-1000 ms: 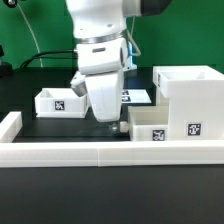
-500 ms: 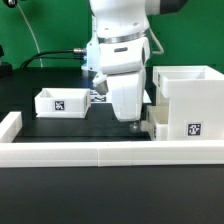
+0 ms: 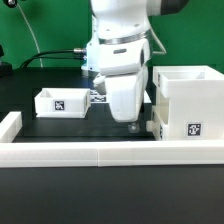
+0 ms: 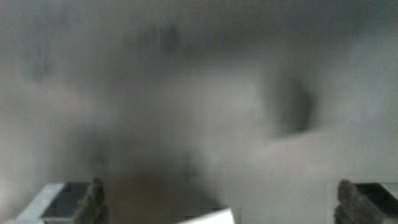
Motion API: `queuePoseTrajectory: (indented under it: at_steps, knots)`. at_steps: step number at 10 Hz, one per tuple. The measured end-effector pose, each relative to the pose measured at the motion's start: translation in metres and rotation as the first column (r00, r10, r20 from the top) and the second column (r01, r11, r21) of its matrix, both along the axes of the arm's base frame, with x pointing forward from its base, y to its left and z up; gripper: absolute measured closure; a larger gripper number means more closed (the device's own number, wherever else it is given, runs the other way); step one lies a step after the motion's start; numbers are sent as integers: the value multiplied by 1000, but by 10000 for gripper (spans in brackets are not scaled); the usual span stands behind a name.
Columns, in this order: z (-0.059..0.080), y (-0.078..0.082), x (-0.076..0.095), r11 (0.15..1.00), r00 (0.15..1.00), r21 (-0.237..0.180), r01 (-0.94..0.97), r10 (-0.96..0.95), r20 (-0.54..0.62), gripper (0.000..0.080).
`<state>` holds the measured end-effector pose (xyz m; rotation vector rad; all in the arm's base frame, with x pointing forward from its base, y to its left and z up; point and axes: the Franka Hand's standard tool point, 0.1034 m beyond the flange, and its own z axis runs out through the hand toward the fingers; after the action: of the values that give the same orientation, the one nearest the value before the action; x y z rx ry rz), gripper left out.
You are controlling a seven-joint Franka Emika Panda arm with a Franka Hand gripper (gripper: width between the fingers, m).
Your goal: Assemble drawer
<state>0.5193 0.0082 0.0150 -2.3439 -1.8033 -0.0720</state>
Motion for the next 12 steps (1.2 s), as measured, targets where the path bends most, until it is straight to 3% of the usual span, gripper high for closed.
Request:
queuePoseTrajectory:
  at_steps: [3, 8, 9, 12]
  knots:
    - [4, -29, -10, 1000, 1000, -5, -5, 5, 3, 151]
    - [22, -78, -52, 999, 999, -24, 44, -45, -15, 151]
    - [31, -82, -51, 997, 998, -30, 64, -64, -10, 151]
    - [25, -79, -52, 989, 989, -34, 145, -146, -28, 151]
